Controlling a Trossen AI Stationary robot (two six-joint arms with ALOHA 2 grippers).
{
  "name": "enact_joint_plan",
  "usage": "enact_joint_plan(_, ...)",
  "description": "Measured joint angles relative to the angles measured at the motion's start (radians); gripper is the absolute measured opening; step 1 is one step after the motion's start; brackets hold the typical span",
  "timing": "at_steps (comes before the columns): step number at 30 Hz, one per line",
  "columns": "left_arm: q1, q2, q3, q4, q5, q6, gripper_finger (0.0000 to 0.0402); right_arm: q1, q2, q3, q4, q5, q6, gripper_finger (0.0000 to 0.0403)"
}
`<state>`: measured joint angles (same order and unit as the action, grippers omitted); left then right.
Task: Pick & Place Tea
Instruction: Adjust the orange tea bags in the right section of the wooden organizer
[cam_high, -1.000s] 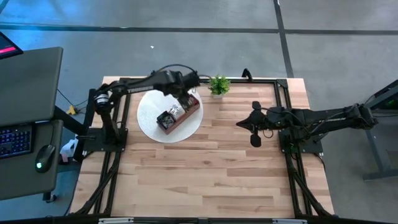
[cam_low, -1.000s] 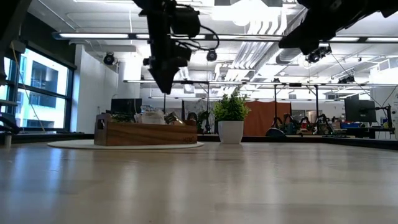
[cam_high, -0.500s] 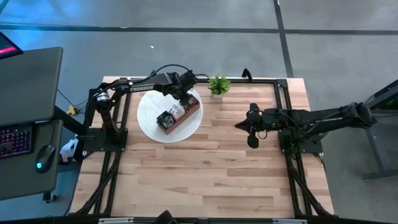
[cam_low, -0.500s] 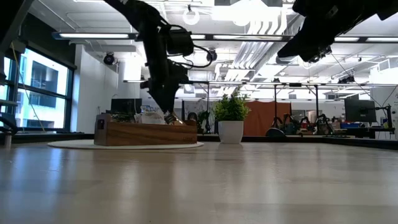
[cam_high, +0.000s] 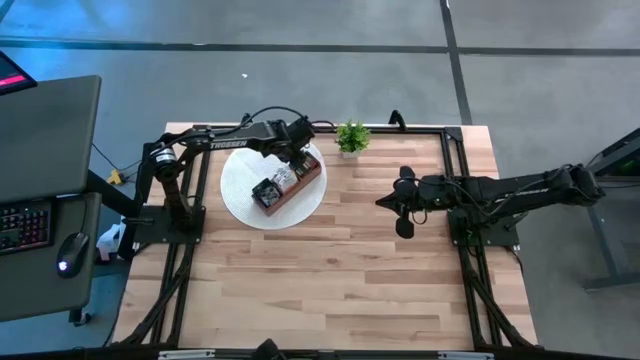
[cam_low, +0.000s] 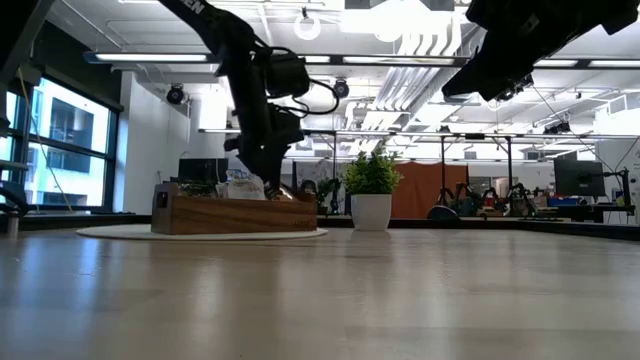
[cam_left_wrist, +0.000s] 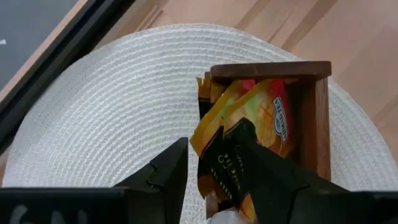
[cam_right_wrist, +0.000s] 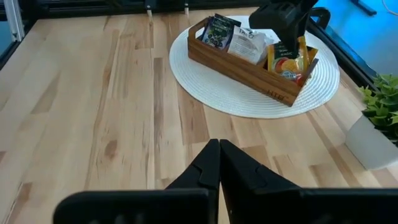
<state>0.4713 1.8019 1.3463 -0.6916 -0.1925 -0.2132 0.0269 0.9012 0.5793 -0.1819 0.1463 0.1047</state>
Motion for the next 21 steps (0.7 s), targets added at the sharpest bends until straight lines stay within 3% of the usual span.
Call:
enact_joint_plan(5, -0.013, 0.000, -0.012, 0.055, -0.004, 0.002, 0.0130, 0.000, 0.000, 0.000, 0.013, 0.000, 0.000, 0.0010)
enact_joint_plan(14, -0.012, 0.000, -0.012, 0.062, 0.024, 0.025, 0.0011, 0.000, 0.000, 0.000, 0.015, -0.007, 0.000, 0.0012)
enact_joint_plan(21, -0.020, -0.003, -0.006, 0.047, 0.018, 0.030, 0.0006, 0.000, 0.000, 0.000, 0.015, -0.007, 0.000, 0.0012)
